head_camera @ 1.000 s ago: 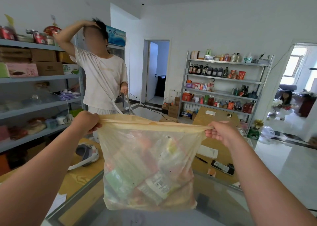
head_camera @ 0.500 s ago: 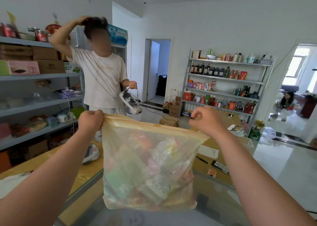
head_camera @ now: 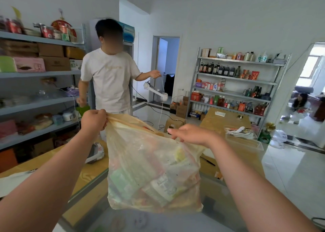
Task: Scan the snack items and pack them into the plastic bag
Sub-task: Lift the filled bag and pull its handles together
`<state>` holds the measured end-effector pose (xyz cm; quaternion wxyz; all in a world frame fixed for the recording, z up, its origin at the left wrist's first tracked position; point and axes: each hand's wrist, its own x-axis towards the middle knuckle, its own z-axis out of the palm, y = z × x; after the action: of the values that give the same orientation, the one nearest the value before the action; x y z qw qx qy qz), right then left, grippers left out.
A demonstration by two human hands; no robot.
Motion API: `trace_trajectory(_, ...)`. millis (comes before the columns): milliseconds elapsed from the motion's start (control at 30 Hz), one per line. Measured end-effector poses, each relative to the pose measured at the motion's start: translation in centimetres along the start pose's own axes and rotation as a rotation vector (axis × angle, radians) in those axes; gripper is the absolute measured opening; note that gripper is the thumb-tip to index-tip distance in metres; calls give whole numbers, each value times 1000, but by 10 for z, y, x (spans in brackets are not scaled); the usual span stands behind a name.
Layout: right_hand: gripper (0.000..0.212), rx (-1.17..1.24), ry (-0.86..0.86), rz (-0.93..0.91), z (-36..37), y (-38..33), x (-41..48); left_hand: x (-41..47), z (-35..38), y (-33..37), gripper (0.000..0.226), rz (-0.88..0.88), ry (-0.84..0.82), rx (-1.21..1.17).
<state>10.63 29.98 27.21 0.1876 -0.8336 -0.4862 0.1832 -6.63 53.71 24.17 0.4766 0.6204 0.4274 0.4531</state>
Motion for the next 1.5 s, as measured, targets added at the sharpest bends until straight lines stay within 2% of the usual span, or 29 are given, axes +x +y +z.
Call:
trace_trajectory(67, 67, -48, -4, -21, 0, 1, 3, 0, 1, 0, 26, -9, -8, -14)
trace_trajectory(200, 65, 25, -70, -9, 0, 8, 5, 1, 2, 0, 25, 11, -15, 5)
trace_trajectory(300, 48, 64, -9, -104, -3, 10, 2, 2, 1, -3, 19, 3, -22, -21)
trace_trajectory(400, 39, 26, -75, -127, -7, 4, -5, 4, 1, -6, 21, -20, -10, -19)
trace_trajectory(467, 46, -135, -108, -77, -6, 2, -7, 3, 3, -6, 24, -9, -4, -10)
trace_trajectory(533, 53, -252, -112, 53, -2, 3, -7, 2, 4, -5, 26, 8, 2, -8)
trace_trajectory(633, 82, -284, -182, 193, 1, 9, -10, 2, 4, -5, 28, 28, -10, 6)
trace_trajectory(667, 85, -248, -193, 190, 1, 12, -11, 2, 4, -6, 28, 32, -16, 12)
trace_trajectory(733, 77, -111, -85, 138, -2, 16, -14, 3, 2, -8, 29, 34, -12, 29)
trace_trajectory(800, 52, -23, 181, 83, -7, 27, -14, 5, 0, -11, 31, 37, 9, 45)
trace_trajectory(833, 35, -74, 318, 92, -10, 33, -13, 6, -1, -13, 31, 35, 22, 50)
trace_trajectory(867, 31, -193, 429, 130, -13, 38, -12, 6, -2, -15, 32, 31, 31, 51)
trace_trajectory(900, 42, -331, 480, 193, -16, 44, -11, 6, -2, -16, 32, 30, 37, 49)
trace_trajectory(967, 62, -484, 429, 366, -21, 53, -8, 5, -2, -19, 32, 28, 36, 40)
trace_trajectory(1033, 56, -507, 274, 526, -23, 57, -8, 6, -2, -21, 32, 31, 34, 33)
trace_trajectory(1100, 31, -350, 167, 603, -25, 60, -8, 9, -4, -23, 32, 34, 34, 33)
trace_trajectory(1167, 13, -82, 214, 610, -25, 65, -8, 14, -6, -26, 32, 22, 18, 53)
trace_trajectory(1300, 10, 421, 445, 545, -33, 78, -8, 21, -5, -28, 23, -41, -92, 370)
trace_trajectory(1367, 10, 633, 506, 512, -38, 77, -9, 22, -3, -21, 21, 10, -107, 487)
trace_trajectory(1500, 17, 844, 593, 470, -47, 75, -9, 21, 3, -5, 26, 193, -45, 283)
